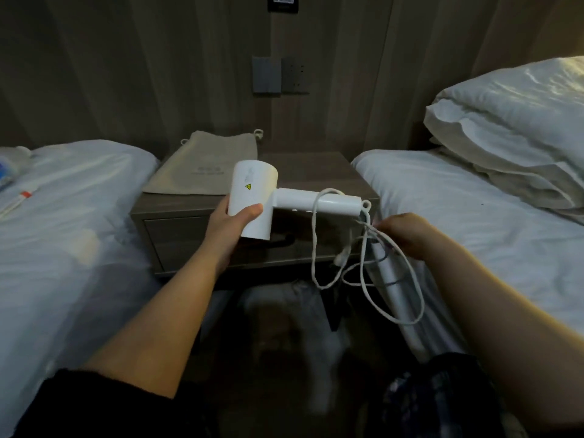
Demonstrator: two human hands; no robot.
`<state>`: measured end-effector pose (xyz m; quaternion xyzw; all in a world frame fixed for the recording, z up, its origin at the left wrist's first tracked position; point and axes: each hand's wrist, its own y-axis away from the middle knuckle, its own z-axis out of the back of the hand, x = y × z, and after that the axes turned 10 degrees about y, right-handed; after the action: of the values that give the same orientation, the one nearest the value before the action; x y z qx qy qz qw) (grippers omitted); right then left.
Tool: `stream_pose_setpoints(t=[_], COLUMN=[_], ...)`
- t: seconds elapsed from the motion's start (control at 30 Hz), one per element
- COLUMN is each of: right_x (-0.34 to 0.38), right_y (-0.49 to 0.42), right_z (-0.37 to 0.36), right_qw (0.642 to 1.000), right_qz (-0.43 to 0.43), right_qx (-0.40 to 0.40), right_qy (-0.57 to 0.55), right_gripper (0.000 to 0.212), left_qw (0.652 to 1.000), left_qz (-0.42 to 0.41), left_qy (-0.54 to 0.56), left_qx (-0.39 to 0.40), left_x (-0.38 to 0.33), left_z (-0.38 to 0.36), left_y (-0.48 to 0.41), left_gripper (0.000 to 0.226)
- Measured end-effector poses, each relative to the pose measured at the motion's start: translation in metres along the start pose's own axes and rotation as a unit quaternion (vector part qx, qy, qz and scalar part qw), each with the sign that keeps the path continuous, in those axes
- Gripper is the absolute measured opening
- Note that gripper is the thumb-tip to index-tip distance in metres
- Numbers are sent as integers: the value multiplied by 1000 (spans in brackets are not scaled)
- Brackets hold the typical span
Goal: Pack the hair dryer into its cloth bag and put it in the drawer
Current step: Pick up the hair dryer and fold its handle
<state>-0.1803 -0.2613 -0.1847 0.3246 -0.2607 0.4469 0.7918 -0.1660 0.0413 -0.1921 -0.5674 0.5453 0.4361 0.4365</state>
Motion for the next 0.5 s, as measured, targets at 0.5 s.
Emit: stream_pose_setpoints(t=[0.5], right_x=[-47], right_y=[3], right_z=[-10], right_qw=[943], right_qz=[71], right_qx=[-177], right_qy=[-273], right_gripper=[25], left_qw=[976], left_qz=[-93], left_qy=[-197], left_qx=[-7], left_x=[11], left_z=[4], left_y=[-2], left_gripper=[72])
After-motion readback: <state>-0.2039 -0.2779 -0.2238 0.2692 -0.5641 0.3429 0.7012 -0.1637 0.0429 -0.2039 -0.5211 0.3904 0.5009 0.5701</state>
